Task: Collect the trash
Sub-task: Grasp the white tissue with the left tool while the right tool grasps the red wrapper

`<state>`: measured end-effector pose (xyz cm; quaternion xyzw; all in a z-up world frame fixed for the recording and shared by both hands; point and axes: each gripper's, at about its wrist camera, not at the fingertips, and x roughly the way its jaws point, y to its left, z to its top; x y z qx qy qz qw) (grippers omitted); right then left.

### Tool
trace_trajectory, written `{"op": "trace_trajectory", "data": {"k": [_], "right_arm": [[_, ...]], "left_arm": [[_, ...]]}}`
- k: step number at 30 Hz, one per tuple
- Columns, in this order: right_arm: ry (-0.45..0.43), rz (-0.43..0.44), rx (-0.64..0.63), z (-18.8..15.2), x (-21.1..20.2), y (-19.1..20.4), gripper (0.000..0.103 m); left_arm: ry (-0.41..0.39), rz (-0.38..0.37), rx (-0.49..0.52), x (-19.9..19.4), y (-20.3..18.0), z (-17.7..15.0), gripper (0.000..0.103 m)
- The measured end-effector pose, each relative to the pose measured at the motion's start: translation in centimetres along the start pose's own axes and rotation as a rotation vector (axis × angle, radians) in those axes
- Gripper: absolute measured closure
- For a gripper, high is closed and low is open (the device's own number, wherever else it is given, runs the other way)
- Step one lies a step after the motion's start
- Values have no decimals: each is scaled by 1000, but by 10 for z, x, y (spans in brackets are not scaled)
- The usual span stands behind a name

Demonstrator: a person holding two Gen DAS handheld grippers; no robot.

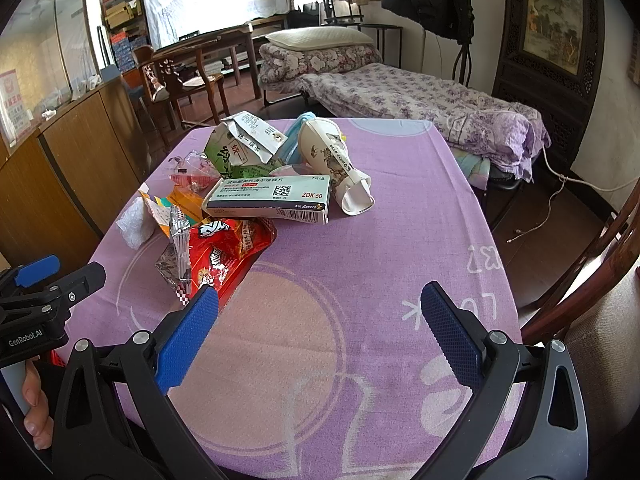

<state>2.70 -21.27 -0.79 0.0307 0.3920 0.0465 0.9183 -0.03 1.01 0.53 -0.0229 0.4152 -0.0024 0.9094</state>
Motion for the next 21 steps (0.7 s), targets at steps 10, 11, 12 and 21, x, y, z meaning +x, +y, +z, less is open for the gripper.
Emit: {"op": "trace_trajectory", "data": {"k": [10,11,12,21], "right_arm": [[2,0,-1,0,0,0,6],[3,0,-3,0,0,1,6],[3,1,-5,0,0,1,6],[26,66,-78,-4,4,17,6]], "left_arm": [[27,-13,-7,7,3,-2,6],[30,-4,-11,7,4,-2,5],[32,1,-17,8,6,-1,6],[63,-15,-47,14,23,11,6]]}}
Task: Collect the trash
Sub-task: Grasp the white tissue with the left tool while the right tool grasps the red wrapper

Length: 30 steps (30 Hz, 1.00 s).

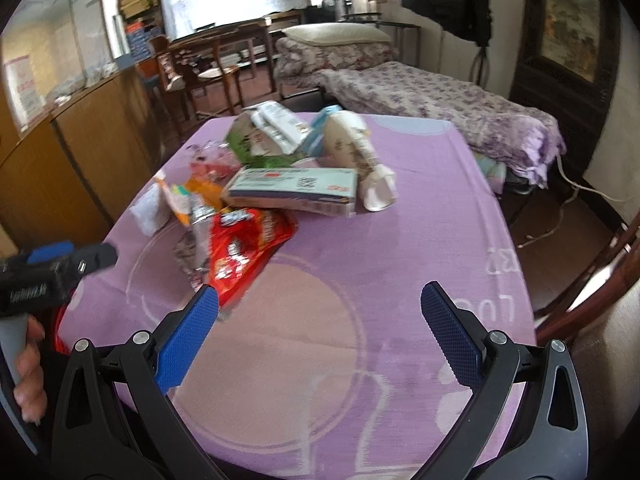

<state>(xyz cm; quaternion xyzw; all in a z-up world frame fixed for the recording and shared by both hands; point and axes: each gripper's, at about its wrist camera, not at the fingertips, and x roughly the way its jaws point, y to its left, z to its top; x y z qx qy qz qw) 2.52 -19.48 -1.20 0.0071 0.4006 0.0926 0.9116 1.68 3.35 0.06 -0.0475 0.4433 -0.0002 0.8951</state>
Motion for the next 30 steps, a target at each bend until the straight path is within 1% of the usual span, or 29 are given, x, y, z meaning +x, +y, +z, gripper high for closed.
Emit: {"op": "trace_trajectory", "data": {"k": [2,4,6,9,11,13,15,18,24,25,26,27,29,30], "right_arm": [[11,3,-48,-2,2,10,6],[16,-1,-80,-3,4,16,6],[19,2,-98,-4,3,21,6],[16,10,-90,-4,2,21,6],[15,18,-76,-5,1,20,6],[17,25,-67,-4,1,18,6],[22,30,-63,-4,3,15,6],[28,36,-62,-4,4,15,6],[39,44,-56,-3,8,14,6],[41,44,-57,-3,8,14,6],[42,44,-59,-3,9,15,6],[45,44,-62,-3,10,16,6],[49,41,-67,-3,11,18,6],[51,39,-71,-4,12,19,6]], "left_arm": [[-22,22,23,1,1,8,6],[-21,49,49,8,2,17,6],[1,65,64,20,5,24,5],[46,95,74,42,8,31,6],[81,94,76,55,10,34,11],[103,94,85,64,10,37,12],[112,109,96,72,8,41,13],[125,124,110,85,6,49,19],[141,123,109,98,3,55,30],[143,118,112,99,2,55,35],[144,114,115,100,3,54,43],[147,106,119,100,3,53,49],[151,92,120,101,2,51,70],[151,86,119,100,2,50,75]]}}
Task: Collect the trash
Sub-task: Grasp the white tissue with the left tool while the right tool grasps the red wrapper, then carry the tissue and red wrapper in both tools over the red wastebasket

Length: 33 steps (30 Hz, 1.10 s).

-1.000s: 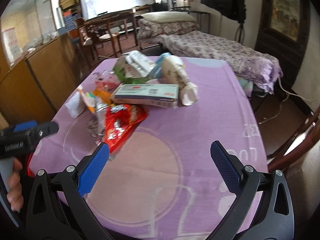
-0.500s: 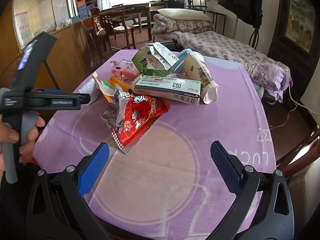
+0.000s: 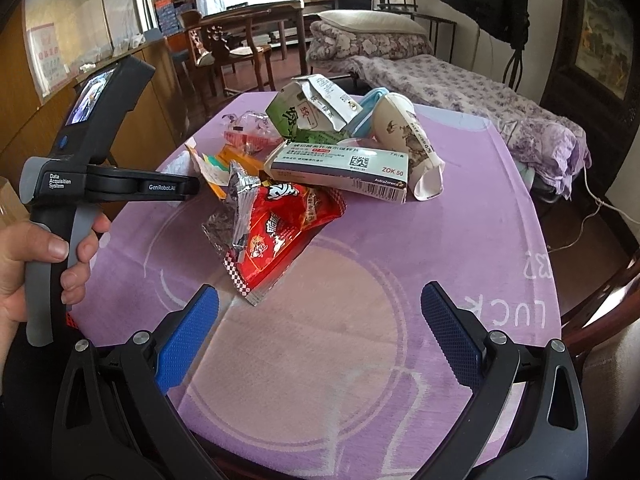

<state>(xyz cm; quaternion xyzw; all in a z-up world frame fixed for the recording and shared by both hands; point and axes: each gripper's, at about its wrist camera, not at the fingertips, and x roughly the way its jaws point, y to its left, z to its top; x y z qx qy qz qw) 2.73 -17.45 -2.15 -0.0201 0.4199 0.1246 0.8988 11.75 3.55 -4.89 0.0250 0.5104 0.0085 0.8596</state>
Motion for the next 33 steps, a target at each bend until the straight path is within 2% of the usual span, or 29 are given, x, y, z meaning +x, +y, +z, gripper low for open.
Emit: {"op": "trace_trajectory", "data": {"k": [1,4,9,12,15,19,22,24,28,30,33], "right_arm": [[2,-3,-4,0,1,1,6],[7,-2,-11,0,4,3,6],[16,22,-43,3,11,11,6],[10,35,-68,6,13,20,6],[3,60,-74,9,15,26,6],[-28,25,-78,17,15,34,8],[-34,1,-50,22,18,34,19],[-24,-30,-37,25,23,34,29],[-13,-56,-4,30,30,32,37],[-3,-80,8,31,34,32,46],[18,-59,30,31,40,30,55]], "left_arm": [[-6,-10,-3,-1,1,-1,86],[-39,-30,7,-10,-2,-3,91],[-75,-98,-22,-31,-1,-17,91],[-119,-120,-48,-49,2,-22,91],[-129,-141,-78,-58,5,-29,91],[-147,-159,-108,-67,13,-39,91],[-161,-169,-113,-72,15,-41,91],[-164,-168,-112,-72,16,-40,91],[-159,-177,-109,-70,19,-41,91],[-161,-177,-106,-71,19,-40,91],[-161,-179,-101,-70,19,-41,91]]}}
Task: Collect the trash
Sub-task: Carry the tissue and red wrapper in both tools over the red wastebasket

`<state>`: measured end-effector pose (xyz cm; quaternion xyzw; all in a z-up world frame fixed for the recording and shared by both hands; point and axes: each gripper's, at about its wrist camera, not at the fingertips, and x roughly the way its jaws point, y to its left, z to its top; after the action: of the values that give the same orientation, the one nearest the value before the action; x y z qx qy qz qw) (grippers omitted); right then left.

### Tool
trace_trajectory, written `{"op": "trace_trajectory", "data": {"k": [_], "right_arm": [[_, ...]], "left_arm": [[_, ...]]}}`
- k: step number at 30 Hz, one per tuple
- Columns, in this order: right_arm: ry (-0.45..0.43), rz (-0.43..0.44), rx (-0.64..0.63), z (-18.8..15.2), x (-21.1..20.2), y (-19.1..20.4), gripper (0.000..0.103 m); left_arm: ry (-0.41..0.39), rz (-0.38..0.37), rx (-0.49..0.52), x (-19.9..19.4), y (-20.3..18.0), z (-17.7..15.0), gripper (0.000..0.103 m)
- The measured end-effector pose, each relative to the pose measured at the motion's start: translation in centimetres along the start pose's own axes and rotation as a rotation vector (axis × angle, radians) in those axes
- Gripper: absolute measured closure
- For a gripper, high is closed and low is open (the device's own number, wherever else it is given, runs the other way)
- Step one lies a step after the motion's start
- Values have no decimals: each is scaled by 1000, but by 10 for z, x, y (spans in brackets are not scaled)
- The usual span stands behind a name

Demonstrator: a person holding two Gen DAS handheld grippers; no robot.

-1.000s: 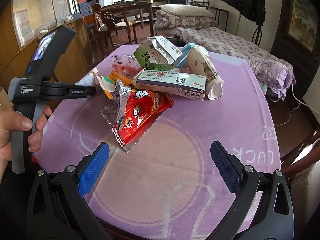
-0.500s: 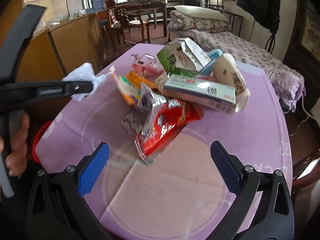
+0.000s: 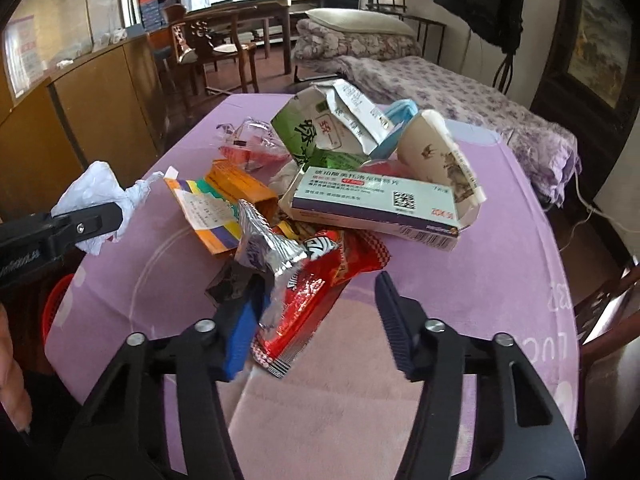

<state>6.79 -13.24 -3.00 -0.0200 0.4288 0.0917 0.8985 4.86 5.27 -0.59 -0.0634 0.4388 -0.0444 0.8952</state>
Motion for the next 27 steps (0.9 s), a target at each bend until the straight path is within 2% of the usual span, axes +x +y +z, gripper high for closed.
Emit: {"op": "trace_trajectory", "data": {"k": [1,2,3,5,6,14,21,27], "right_arm": [[6,11,7,-1,1,0,58],[10,21,8,-2,2,0,65],[14,27,7,-2,3,2,77],[25,46,19,-4,1,-1,86],[32,63,32,-6,-3,-3,93],[25,166,82,-19,-43,-21,96],[-8,195,99,-28,-73,-27,96],[-47,219,76,-18,-90,-19,96]], "left_arm": [[-1,1,0,0,0,0,91],[-1,2,1,0,-1,-1,91],[0,3,2,1,-2,-1,91],[6,5,3,3,-2,-2,91],[10,6,4,4,-2,-2,91],[27,-38,-46,-2,8,-6,91],[20,-75,-67,-29,16,-11,91],[-32,-59,-72,-64,28,-16,91]]}}
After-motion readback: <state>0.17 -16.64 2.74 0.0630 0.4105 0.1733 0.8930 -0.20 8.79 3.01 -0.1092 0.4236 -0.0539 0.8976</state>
